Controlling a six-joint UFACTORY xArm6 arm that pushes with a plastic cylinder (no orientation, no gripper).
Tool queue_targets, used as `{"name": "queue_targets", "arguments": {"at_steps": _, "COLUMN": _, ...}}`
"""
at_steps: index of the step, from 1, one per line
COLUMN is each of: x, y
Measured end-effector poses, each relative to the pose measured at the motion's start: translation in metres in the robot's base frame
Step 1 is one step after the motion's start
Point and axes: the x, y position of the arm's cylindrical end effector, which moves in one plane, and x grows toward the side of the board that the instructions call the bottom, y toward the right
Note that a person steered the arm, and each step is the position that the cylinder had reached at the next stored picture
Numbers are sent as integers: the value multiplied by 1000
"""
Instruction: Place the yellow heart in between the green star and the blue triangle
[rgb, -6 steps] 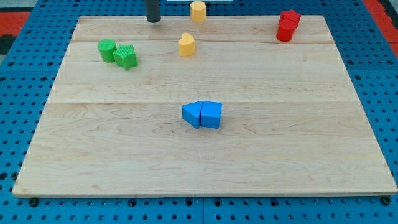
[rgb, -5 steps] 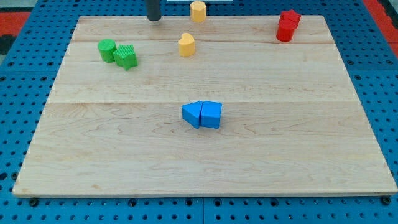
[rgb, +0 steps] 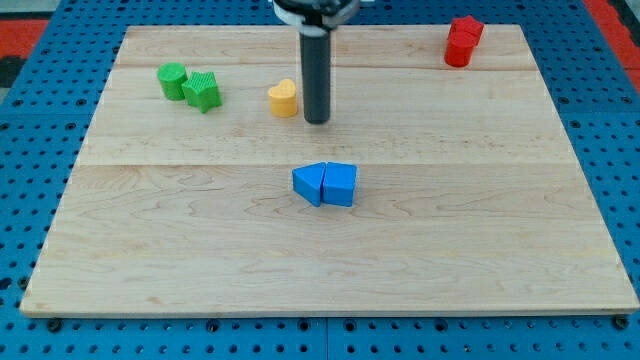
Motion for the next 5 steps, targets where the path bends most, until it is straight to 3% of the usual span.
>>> {"name": "queue_targets", "arguments": {"at_steps": 1, "x": -13, "y": 8}}
{"name": "queue_targets", "arguments": {"at_steps": 2, "x": -69, "y": 15}}
{"name": "queue_targets", "arguments": {"at_steps": 3, "x": -93, "y": -29}}
{"name": "queue_targets", "arguments": {"at_steps": 5, "x": 9, "y": -96}}
